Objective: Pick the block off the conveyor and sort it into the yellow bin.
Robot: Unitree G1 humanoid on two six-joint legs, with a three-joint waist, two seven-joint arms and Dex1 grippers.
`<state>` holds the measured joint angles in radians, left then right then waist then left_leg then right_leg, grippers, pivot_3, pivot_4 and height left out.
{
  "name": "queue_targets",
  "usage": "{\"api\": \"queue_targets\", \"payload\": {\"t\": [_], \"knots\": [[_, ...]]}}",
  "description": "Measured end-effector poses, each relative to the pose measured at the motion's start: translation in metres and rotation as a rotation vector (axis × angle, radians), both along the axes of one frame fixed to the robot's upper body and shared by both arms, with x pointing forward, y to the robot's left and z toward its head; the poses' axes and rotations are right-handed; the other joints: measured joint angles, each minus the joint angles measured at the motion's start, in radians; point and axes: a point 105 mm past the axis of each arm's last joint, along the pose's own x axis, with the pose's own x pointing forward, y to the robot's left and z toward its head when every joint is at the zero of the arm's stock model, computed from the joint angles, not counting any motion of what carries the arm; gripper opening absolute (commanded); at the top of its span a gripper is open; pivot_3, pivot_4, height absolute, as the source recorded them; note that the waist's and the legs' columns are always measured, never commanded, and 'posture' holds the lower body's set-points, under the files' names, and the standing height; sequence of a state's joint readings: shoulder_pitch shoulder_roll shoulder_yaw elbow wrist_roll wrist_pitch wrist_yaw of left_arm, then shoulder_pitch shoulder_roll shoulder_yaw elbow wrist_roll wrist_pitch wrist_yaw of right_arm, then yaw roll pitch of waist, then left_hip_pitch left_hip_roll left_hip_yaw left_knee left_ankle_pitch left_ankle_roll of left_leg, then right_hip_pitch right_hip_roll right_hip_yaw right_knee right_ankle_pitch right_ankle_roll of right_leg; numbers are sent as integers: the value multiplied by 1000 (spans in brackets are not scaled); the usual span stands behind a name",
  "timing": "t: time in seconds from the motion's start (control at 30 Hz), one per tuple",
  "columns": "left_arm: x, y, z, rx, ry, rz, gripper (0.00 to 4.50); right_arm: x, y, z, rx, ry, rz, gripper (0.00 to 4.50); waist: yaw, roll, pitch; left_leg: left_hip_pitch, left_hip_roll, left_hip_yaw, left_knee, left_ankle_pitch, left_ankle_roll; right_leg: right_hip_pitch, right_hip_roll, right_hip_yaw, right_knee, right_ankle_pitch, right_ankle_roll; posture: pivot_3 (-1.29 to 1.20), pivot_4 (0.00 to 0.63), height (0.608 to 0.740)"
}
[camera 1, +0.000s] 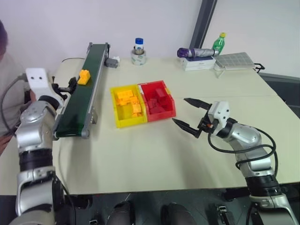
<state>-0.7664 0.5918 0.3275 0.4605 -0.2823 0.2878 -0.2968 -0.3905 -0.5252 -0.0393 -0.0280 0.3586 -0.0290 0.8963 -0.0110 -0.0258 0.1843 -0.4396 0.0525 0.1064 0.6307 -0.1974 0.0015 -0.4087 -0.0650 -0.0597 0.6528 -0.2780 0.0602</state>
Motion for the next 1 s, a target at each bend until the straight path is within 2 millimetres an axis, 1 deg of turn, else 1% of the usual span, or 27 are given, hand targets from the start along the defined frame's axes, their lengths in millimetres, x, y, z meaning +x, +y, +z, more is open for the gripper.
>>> {"api": "queue_targets", "payload": {"t": [0.1,0.17,0.27,0.4,0.5,0.63,0.73,0.83,0.9,0.93,0.97,1.0], "knots": [[19,2,4,-9,28,-7,4167,1,0,1,0,-4,-4,4500,0,0,0,-2,0,0,0,0,0,-2,3,-2,0,0,1,0,150,740],[26,2,6,-19,41,-18,4167,0,-1,0,1,-3,-10,4500,-1,0,0,-2,0,1,0,0,1,-3,3,-2,0,0,2,0,150,740],[32,2,-2,-50,79,-40,4167,-1,-2,-4,4,7,-23,4500,0,0,0,-3,-1,2,0,-1,1,-3,3,-2,0,0,2,0,150,740],[35,3,-21,-51,134,-37,4167,-2,-4,-6,9,12,-37,4500,-1,0,0,-3,-1,2,1,-1,2,-2,3,-2,0,0,4,0,150,740],[36,4,-31,-56,158,-20,4167,-3,-4,-7,11,12,-44,4500,-1,0,0,-3,-1,2,2,-1,2,-2,3,-2,1,1,4,0,150,740],[38,-4,-36,-68,162,-38,4167,-5,-4,-6,12,7,-48,4500,1,0,0,-3,-1,2,3,-1,2,-2,2,-2,1,1,5,0,150,740],[38,-6,-39,-71,167,-45,4167,-5,-4,-6,11,4,-49,4500,0,0,0,-3,-1,2,3,-1,2,-2,2,-1,1,1,5,0,150,740],[37,-6,-42,-71,176,-48,3326,-5,-4,-6,6,4,-52,4500,-2,0,0,-3,-1,2,3,-1,2,-2,3,-1,1,1,5,0,150,740],[37,-5,-46,-72,187,-48,2417,-5,-4,-7,3,4,-53,4500,-2,0,0,-3,-1,2,3,-1,2,-2,3,-1,1,1,5,0,150,740],[36,-4,-49,-74,194,-47,1822,-5,-4,-7,1,4,-54,4500,-2,0,0,-3,-1,2,3,-1,2,-2,3,-1,2,1,5,0,150,740],[35,-3,-50,-76,194,-45,1334,-5,-4,-7,-1,3,-55,4500,-1,0,0,-3,0,2,3,-1,2,-2,3,-1,2,1,5,0,150,740],[34,-3,-50,-74,193,-44,1340,-5,-4,-7,-2,3,-55,4500,-1,0,0,-2,-1,2,3,-1,2,-2,3,-1,2,1,5,0,150,740]]}}
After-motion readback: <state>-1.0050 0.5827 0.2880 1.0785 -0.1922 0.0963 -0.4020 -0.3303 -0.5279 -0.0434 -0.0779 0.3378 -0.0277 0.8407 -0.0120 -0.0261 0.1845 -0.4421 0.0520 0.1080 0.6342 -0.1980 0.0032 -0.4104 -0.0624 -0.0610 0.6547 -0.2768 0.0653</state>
